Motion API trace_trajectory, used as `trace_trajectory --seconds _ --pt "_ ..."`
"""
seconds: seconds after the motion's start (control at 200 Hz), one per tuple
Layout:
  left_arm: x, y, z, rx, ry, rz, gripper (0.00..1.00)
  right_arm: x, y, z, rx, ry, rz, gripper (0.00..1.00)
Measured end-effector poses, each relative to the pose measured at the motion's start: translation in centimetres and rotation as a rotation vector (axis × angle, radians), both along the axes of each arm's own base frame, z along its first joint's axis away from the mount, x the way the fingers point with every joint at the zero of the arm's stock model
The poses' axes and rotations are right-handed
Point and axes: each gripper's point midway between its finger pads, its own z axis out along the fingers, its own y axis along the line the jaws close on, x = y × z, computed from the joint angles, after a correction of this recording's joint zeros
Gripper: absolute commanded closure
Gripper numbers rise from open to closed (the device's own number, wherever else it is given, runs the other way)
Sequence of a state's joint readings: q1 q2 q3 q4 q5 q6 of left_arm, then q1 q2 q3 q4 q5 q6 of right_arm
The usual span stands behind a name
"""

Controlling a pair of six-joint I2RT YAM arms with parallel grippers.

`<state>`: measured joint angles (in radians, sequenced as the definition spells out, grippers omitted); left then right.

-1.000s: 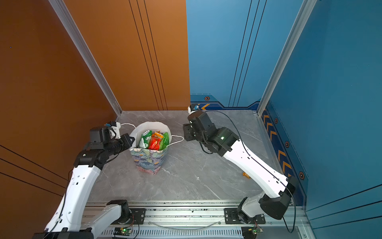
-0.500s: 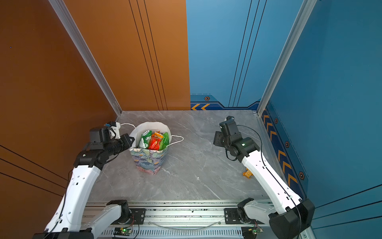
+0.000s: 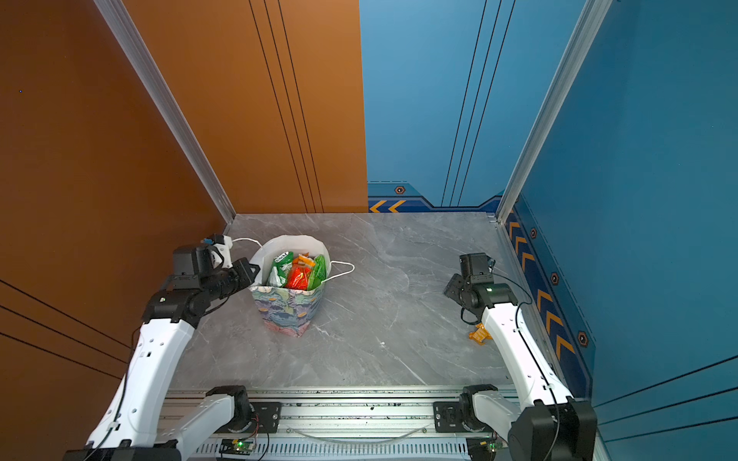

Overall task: Place the snacks into the paper bag
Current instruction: Rotate the snack at the middle-right of the table.

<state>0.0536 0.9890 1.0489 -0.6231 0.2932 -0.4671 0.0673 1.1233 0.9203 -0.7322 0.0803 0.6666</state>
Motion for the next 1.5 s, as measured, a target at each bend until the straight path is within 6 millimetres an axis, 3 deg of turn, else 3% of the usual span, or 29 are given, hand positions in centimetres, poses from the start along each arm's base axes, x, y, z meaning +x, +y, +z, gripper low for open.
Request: trace_trajectory --seconds 0.19,0.365,0.666,0.841,1.071,1.397,1.502 --pt "0.0 0.0 0.0 -0.001 0.0 0.0 0.95 -1.3 -3.1 -1.9 0.011 0.061 -0.145 0.1" --pt "0.0 0.0 0.0 -0.001 0.0 0.0 0.95 -3.5 -6.5 -3.9 -0.018 0.146 -0.283 0.09" --pt "0.0 -0.1 0.0 -0.004 0.0 -0.005 0.95 -7.5 -8.8 -8.5 0.019 0.287 -0.423 0.09" --pt "0.0 -0.1 0.0 -0.005 0.001 -0.005 0.95 -6.9 -7.6 -10.5 0.083 0.328 -0.386 0.12" --pt "0.1 0.2 -0.1 -0.007 0.004 0.004 0.95 -5.4 -4.2 -13.2 0.147 0.396 -0.26 0.13" --pt "0.1 0.6 -0.2 -0.011 0.006 0.015 0.95 -1.9 1.2 -13.1 0.132 0.371 -0.062 0.2" --pt "0.1 0.6 -0.2 -0.012 0.006 0.016 0.95 -1.0 2.2 -12.9 0.127 0.363 -0.028 0.2"
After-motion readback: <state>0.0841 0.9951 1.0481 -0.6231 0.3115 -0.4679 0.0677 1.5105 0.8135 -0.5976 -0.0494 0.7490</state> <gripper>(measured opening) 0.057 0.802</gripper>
